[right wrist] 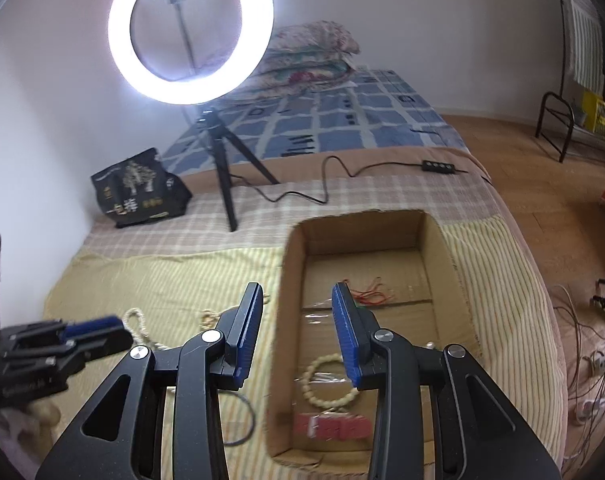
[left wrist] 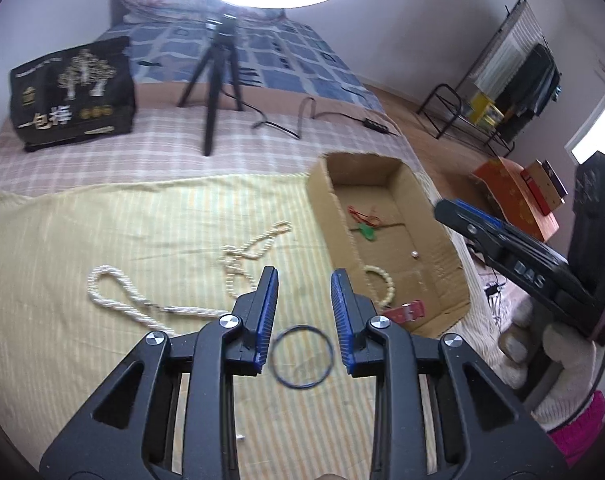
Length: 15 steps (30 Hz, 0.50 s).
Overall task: Organize jewelry
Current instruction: 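Open both grippers to drop the bracelet and pendant into the box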
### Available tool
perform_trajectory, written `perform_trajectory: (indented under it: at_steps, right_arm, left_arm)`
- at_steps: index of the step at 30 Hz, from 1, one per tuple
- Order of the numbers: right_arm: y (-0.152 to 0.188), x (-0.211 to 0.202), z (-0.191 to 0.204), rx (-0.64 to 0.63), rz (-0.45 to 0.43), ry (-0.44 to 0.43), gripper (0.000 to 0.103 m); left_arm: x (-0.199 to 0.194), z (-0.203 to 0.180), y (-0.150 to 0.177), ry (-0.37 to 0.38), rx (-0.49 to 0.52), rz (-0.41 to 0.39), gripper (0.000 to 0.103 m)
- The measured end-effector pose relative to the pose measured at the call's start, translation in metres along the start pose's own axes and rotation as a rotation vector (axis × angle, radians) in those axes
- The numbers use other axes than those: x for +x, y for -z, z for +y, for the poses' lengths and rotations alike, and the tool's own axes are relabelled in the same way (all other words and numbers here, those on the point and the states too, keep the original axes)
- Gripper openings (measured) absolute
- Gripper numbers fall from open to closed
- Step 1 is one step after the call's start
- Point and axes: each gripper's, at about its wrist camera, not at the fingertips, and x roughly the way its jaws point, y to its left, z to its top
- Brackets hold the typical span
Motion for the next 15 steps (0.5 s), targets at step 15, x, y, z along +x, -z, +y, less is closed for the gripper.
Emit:
perform_trajectory:
  at_steps: [15]
  right_arm:
    - [0.017,-0.023,0.079,-0.133,-0.036,-0.054,0.063]
  left_arm:
    - [-0.053,0.055,0.011,-0.109,0.001,-0.083,0.027]
